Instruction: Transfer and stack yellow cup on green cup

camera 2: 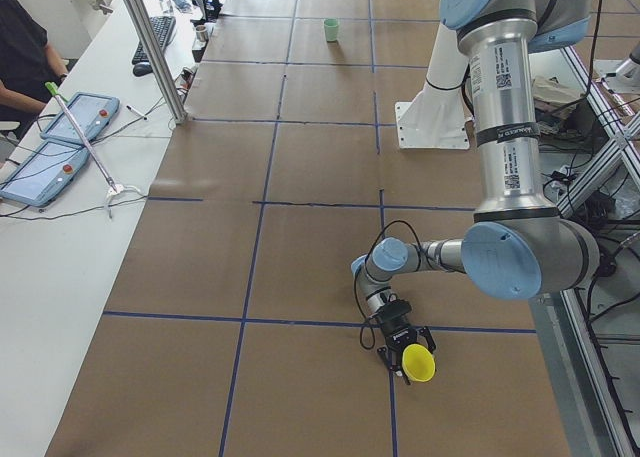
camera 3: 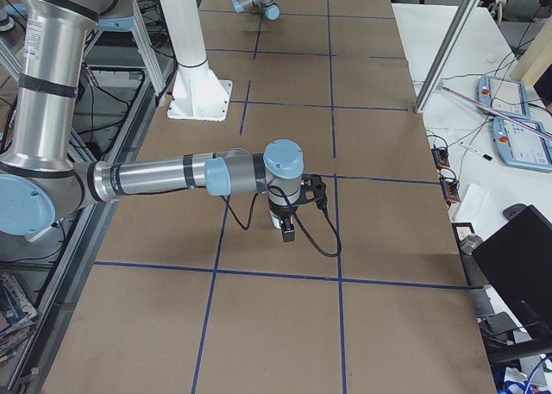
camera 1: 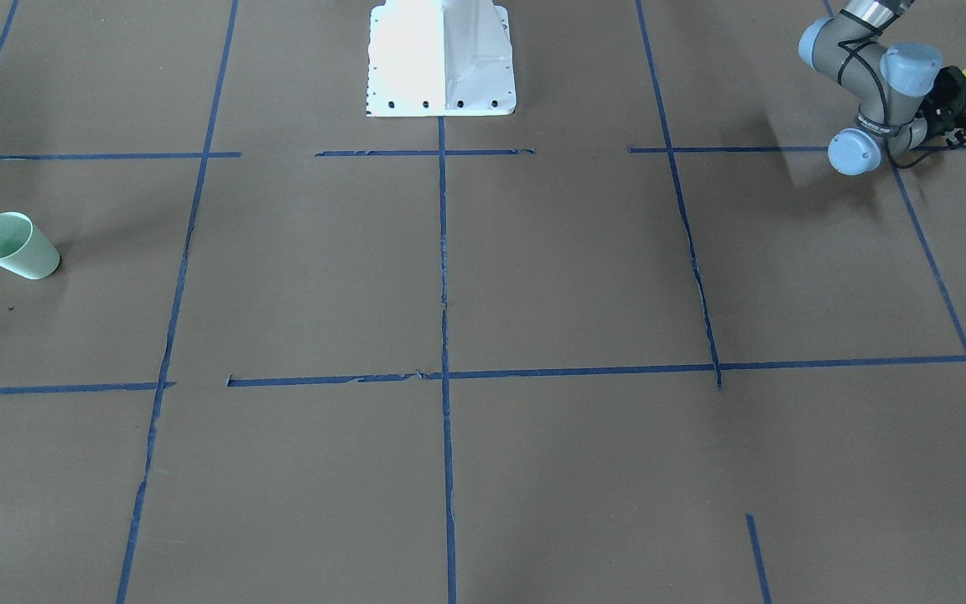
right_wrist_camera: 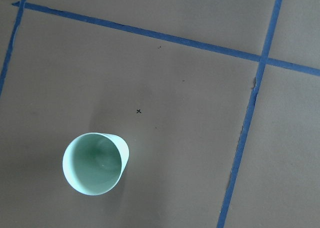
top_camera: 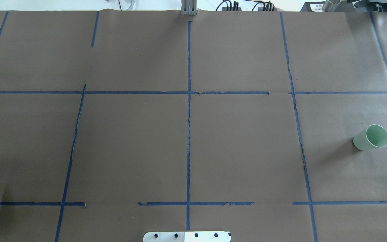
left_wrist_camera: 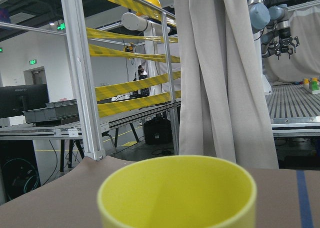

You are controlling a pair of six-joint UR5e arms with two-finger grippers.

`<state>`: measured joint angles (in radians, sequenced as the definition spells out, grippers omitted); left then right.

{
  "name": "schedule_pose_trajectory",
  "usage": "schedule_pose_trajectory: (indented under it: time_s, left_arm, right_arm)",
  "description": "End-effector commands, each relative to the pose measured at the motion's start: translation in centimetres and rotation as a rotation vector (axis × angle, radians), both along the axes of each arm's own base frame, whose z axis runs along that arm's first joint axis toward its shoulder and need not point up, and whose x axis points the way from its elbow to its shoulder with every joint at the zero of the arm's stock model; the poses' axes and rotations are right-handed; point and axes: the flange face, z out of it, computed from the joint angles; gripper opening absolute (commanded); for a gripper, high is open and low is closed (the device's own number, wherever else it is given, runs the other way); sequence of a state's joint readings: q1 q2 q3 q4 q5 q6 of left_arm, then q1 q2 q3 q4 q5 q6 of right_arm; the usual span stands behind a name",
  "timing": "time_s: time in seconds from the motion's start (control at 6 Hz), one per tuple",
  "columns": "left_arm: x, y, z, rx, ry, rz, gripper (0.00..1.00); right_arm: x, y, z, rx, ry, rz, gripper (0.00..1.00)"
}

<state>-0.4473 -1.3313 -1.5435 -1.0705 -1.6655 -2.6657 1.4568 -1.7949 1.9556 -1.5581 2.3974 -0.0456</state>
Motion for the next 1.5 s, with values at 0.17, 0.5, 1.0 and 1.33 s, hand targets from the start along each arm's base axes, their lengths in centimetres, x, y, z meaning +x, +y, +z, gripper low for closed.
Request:
schedule_pose_trajectory:
  time_s: [0.17,0.5,1.0,1.33]
  left_arm:
    - [-0.5,-7.9,-3.9,0.121,0.059,0.347,0.00]
    - [4.3,-18.6,-12.5,0.258,0.120,0.510,0.02]
    - [11.1,-26.8,-23.6,0.544,0.231,0.680,0.02]
    - [14.7,-29.7,-30.7,0.813,0.400,0.954,0.04]
  right_arm:
    - [-1.2,0.0,-3.3,0.106,-0.100,-0.024,1.00]
    - [-2.4,0.0,-2.7,0.097,-0.108,-0.054,1.00]
    - [-8.8,-4.0,-8.1,0.070,-0.145,-0.071,1.00]
    - [-15.6,-6.1,-15.4,0.047,-0.223,-0.044,1.00]
